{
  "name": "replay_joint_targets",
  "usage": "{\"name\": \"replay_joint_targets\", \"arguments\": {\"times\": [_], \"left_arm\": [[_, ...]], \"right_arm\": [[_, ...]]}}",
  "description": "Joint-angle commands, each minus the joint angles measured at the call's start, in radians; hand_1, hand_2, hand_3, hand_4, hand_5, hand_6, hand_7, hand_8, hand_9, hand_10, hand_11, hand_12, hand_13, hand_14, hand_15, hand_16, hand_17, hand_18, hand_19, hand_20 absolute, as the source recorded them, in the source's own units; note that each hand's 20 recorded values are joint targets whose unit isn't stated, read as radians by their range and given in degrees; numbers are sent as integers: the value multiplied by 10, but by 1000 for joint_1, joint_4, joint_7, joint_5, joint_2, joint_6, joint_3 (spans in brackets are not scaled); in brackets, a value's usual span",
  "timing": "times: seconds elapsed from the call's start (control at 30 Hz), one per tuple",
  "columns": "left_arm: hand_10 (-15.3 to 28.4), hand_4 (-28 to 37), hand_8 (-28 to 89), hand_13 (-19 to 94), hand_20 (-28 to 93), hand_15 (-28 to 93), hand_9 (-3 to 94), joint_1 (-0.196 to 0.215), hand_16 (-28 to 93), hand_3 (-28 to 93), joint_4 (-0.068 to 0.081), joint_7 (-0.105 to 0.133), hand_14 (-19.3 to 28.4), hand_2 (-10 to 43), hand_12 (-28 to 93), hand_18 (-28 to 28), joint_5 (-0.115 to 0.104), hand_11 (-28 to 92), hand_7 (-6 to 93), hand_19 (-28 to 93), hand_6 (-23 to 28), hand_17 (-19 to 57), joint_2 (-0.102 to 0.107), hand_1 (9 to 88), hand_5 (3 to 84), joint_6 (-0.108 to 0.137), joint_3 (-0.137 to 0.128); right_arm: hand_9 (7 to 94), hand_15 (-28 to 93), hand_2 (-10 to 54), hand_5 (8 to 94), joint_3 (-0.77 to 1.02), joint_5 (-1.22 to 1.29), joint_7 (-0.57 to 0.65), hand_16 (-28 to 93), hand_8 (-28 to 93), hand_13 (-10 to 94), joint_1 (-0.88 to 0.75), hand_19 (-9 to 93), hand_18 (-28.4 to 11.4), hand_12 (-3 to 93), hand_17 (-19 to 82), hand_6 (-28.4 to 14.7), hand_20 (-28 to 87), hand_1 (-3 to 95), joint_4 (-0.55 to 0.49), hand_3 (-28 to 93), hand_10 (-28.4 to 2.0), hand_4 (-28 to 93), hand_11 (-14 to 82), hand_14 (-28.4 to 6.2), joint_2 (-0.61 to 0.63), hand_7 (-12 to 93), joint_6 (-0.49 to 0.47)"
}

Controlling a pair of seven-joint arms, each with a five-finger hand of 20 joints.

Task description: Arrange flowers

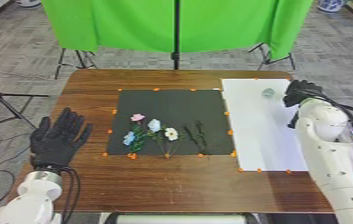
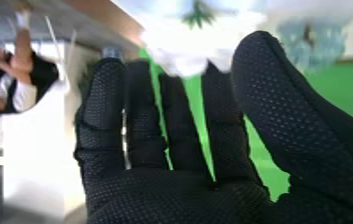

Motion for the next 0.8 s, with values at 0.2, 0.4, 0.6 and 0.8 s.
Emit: {"name": "replay_joint_targets", "arguments": {"times": [0.2,0.4,0.6,0.8], "left_arm": [[151,-283,-112,334,186,533,432,12,-68,753,-3,-5,167,152,147,163,-21,332,192,432,89,-49,-9,286,481,44,5],[151,-283,-113,335,186,535,432,30,-69,753,-10,3,166,153,146,163,-20,334,193,433,88,-49,-12,286,481,38,-2],[151,-283,-113,336,185,536,434,33,-69,754,-9,0,165,152,146,163,-13,333,193,434,88,-49,-16,285,482,35,-4],[150,-283,-113,336,184,536,433,20,-69,754,-3,0,165,152,147,163,-8,334,193,433,88,-50,-12,284,481,28,6]], "right_arm": [[795,504,-95,678,-48,-26,33,441,-30,623,-66,811,-194,431,310,18,459,650,13,682,-66,-283,133,-51,4,468,160],[835,504,-95,724,-122,51,-27,475,-2,659,-81,814,-200,455,328,12,466,649,-92,709,-64,-283,137,-57,47,461,323],[841,502,-95,732,-275,71,-186,484,5,662,-54,815,-198,459,328,10,468,647,-246,716,-65,-283,135,-57,72,454,352],[839,504,-95,729,-380,30,-328,490,8,656,-38,816,-196,463,326,12,471,644,-275,720,-67,-283,132,-57,19,457,274]]}}
